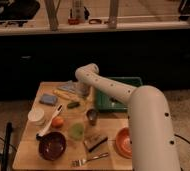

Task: Place pepper in paper cup

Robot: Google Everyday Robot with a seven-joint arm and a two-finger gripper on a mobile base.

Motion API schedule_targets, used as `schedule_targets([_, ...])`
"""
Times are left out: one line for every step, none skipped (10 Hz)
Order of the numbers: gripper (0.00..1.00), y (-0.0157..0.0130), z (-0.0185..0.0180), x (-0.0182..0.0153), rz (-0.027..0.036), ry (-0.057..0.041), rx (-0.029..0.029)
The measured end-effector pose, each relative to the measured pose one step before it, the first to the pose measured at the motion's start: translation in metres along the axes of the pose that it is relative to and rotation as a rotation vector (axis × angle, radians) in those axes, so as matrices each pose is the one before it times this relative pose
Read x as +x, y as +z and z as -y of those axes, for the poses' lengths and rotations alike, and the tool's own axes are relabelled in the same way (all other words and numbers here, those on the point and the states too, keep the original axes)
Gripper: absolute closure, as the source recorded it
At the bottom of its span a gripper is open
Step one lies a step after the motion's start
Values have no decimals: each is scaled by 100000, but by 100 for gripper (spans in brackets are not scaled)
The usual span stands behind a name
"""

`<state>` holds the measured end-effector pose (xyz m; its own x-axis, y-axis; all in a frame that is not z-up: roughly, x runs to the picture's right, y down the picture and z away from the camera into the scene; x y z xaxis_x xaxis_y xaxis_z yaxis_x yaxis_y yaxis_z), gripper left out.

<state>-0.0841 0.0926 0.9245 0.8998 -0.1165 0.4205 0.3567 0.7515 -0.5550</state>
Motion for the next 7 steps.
schedule_targets([20,725,-54,-43,60,658,-1458])
schedule_targets([26,940,-173,43,101,838,-1872])
schedule_targets([34,527,-100,81,101,510,-961])
schedule_targets([44,521,-89,86,188,502,-899])
schedule_targets([55,146,-19,71,559,662,-438])
schedule_targets([63,88,-23,28,475,325,-199])
schedule_targets([74,-190,8,-45,-212,-267,-31])
